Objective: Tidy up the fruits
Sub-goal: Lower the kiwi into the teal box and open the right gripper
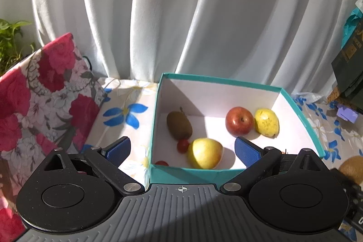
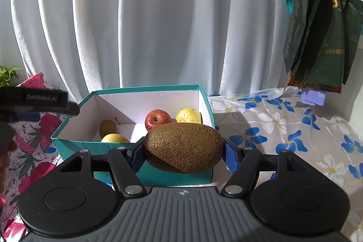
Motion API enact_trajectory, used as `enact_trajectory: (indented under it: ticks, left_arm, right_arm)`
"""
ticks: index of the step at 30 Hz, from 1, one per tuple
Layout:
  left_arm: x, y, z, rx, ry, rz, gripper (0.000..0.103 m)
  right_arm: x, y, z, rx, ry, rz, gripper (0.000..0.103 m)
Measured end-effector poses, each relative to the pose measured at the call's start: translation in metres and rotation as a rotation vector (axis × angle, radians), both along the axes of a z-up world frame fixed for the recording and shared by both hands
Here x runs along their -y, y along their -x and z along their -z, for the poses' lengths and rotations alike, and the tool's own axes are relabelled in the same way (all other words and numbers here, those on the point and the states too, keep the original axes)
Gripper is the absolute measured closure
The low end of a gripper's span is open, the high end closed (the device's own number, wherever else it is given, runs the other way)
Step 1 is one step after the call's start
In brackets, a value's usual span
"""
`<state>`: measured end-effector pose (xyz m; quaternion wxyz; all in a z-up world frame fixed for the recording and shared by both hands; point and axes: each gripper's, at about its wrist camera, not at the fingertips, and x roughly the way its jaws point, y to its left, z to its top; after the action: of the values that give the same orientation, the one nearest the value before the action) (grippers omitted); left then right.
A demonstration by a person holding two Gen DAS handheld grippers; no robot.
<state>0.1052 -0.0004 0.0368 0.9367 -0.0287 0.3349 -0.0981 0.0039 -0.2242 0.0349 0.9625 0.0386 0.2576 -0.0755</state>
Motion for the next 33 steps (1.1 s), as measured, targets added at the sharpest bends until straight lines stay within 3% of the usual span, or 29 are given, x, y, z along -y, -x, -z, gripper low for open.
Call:
enact_trajectory:
  ticks: [10, 17, 33]
  left_arm:
    - [-0.010, 0.005, 0.010, -0.055, -0.029, -0.043, 0.002]
    - [-0.024, 0.013, 0.008, -0.046, -0.042, -0.091, 0.002]
    - [-0.020, 0.013, 0.025, -0.145, -0.113, -0.112, 0.002]
  right_arm:
    - [-0.007, -0.049, 0.010, -0.001, 0.081, -0.077, 0.035]
    - [-0.011, -0.085, 0.031, -0.067, 0.081, -0.111, 0.035]
    - [-0.041, -0.130, 0.053, -0.150, 0.075, -0.245, 0.035]
